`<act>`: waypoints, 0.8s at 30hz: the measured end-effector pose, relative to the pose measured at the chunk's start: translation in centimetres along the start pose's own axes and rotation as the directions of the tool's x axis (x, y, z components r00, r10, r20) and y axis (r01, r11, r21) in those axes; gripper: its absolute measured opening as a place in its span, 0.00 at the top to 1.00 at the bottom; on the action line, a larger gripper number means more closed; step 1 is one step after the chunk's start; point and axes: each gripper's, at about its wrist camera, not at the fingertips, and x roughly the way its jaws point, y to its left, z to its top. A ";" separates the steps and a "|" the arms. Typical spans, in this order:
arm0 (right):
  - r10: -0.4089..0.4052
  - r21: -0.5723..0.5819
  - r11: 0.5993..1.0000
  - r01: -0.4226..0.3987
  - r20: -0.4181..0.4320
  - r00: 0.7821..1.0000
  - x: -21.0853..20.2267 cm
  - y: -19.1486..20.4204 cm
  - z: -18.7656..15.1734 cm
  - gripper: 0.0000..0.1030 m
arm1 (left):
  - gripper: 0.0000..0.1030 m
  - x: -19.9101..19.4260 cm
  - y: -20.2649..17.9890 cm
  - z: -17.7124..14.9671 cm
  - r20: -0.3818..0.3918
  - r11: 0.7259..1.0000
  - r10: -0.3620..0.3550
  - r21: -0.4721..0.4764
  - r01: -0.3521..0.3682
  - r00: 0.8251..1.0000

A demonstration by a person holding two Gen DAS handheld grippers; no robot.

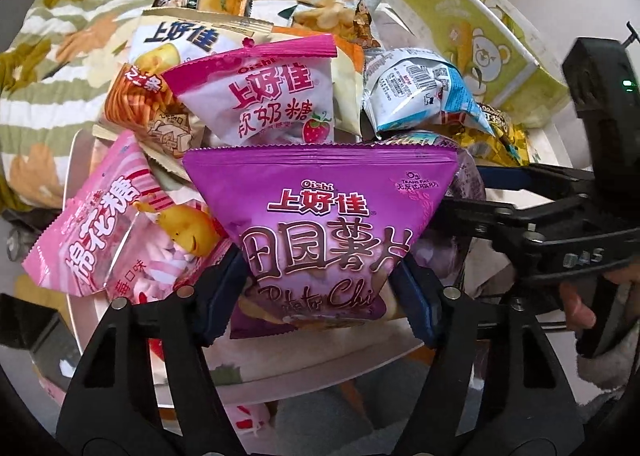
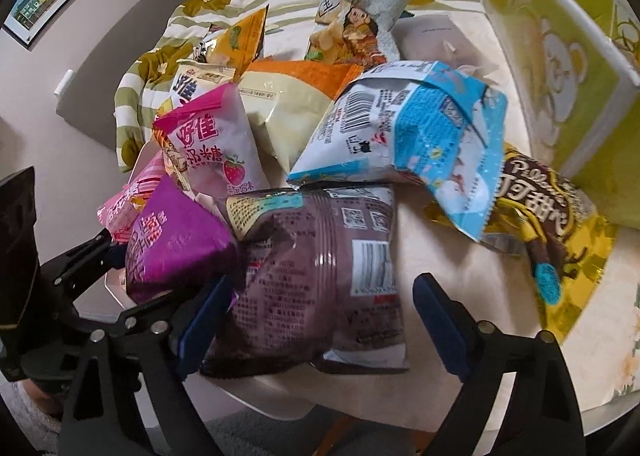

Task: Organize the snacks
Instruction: 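Grasp the purple chip bag with left tool while right tool grasps dark purple bag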

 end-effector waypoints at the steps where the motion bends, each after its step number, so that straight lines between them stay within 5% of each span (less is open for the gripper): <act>1: 0.003 0.001 1.000 -0.003 -0.006 1.000 0.3 0.0 0.1 0.16 | 0.37 -0.1 0.1 0.0 0.000 1.000 -0.004 -0.004 0.004 1.000; 12: -0.012 -0.019 1.000 0.011 -0.020 1.000 1.2 0.5 0.2 0.38 | 0.46 -0.7 0.3 -0.3 0.008 1.000 -0.019 -0.011 0.019 1.000; 24: -0.007 0.021 1.000 0.006 0.025 1.000 -0.9 0.7 -1.0 0.41 | 0.47 -3.3 -0.2 -1.2 0.056 0.999 -0.031 -0.008 0.032 0.998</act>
